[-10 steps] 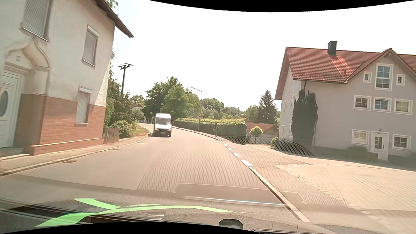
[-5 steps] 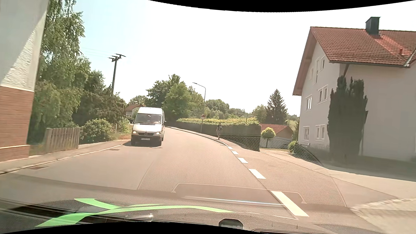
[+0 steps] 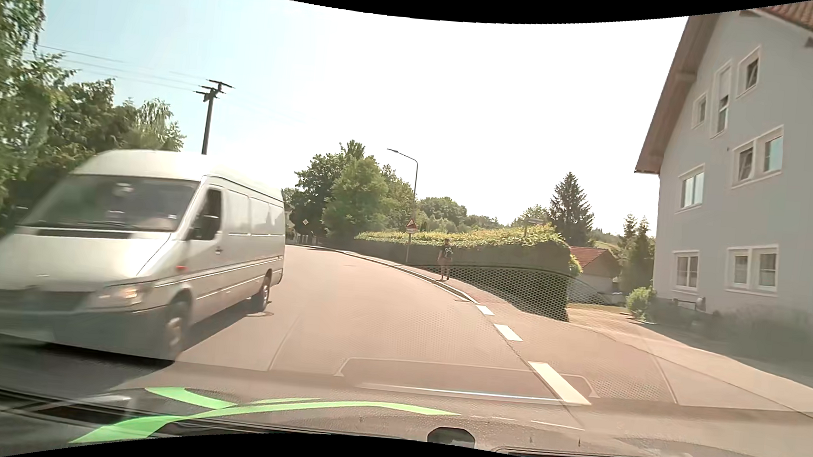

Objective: Follow the waypoints while adhering to traffic rules and regulations

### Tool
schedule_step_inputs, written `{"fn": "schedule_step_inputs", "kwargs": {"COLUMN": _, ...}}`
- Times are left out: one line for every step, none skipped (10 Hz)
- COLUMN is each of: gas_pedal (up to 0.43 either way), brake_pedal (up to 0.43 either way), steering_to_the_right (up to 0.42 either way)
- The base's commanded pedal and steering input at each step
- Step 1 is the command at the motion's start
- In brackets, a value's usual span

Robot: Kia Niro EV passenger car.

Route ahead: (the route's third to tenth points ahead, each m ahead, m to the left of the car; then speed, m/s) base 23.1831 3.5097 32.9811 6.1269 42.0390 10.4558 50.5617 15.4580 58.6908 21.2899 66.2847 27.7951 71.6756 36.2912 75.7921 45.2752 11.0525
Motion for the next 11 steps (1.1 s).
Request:
{"fn": "schedule_step_inputs", "kwargs": {"gas_pedal": 0.189, "brake_pedal": 0.000, "steering_to_the_right": -0.048}}
{"fn": "schedule_step_inputs", "kwargs": {"gas_pedal": 0.189, "brake_pedal": 0.000, "steering_to_the_right": -0.053}}
{"fn": "schedule_step_inputs", "kwargs": {"gas_pedal": 0.189, "brake_pedal": 0.000, "steering_to_the_right": -0.055}}
{"fn": "schedule_step_inputs", "kwargs": {"gas_pedal": 0.197, "brake_pedal": 0.000, "steering_to_the_right": -0.056}}
{"fn": "schedule_step_inputs", "kwargs": {"gas_pedal": 0.197, "brake_pedal": 0.000, "steering_to_the_right": -0.058}}
{"fn": "schedule_step_inputs", "kwargs": {"gas_pedal": 0.177, "brake_pedal": 0.000, "steering_to_the_right": -0.059}}
{"fn": "schedule_step_inputs", "kwargs": {"gas_pedal": 0.177, "brake_pedal": 0.000, "steering_to_the_right": -0.057}}
{"fn": "schedule_step_inputs", "kwargs": {"gas_pedal": 0.177, "brake_pedal": 0.000, "steering_to_the_right": -0.053}}
{"fn": "schedule_step_inputs", "kwargs": {"gas_pedal": 0.177, "brake_pedal": 0.000, "steering_to_the_right": -0.050}}
{"fn": "schedule_step_inputs", "kwargs": {"gas_pedal": 0.189, "brake_pedal": 0.000, "steering_to_the_right": -0.050}}
{"fn": "schedule_step_inputs", "kwargs": {"gas_pedal": 0.197, "brake_pedal": 0.000, "steering_to_the_right": -0.050}}
